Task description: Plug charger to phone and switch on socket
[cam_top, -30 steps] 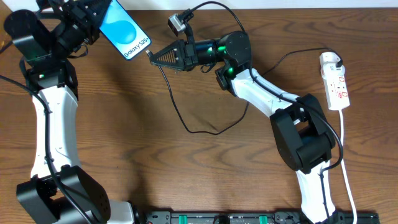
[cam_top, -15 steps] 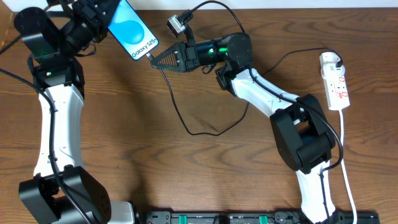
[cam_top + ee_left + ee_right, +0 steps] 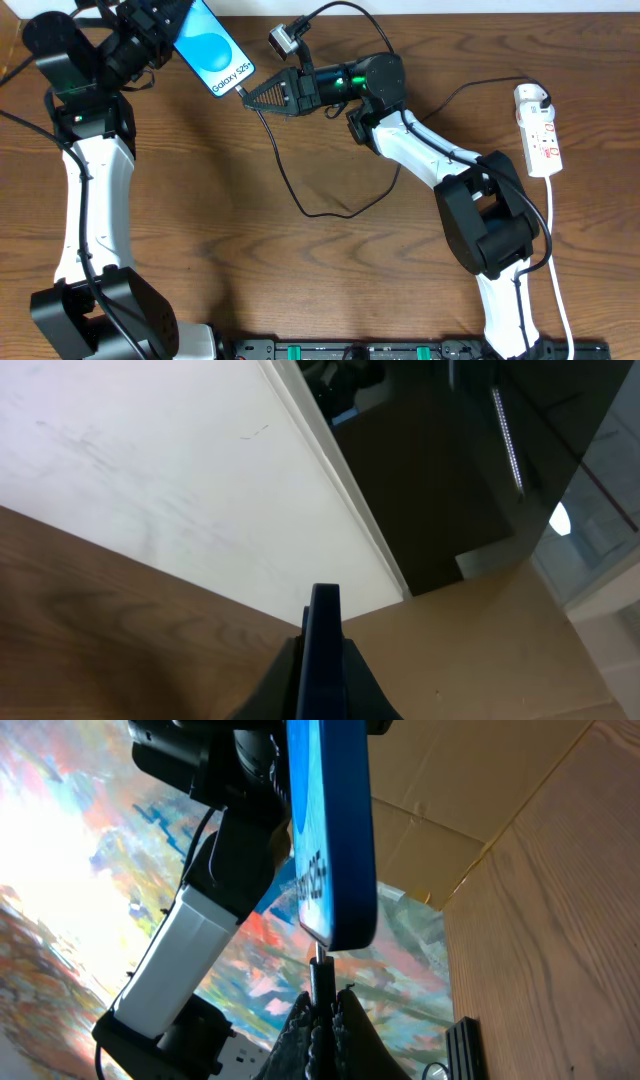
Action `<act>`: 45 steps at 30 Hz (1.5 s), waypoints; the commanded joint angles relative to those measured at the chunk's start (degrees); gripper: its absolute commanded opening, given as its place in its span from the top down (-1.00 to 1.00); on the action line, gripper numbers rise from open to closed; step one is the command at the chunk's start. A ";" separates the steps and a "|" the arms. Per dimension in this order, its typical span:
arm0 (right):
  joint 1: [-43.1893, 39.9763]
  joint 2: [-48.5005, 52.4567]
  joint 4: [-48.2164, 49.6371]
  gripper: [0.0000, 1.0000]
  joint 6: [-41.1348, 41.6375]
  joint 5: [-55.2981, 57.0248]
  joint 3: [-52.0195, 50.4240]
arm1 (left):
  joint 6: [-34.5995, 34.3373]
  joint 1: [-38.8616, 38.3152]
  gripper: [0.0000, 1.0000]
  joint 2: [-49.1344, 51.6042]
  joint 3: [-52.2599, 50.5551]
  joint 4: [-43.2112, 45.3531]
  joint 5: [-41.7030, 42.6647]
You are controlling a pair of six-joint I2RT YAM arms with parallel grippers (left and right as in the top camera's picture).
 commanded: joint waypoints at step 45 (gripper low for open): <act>0.37 -0.79 -1.33 0.97 -0.44 2.32 1.18 | 0.11 0.76 0.85 -0.55 0.63 0.46 -1.95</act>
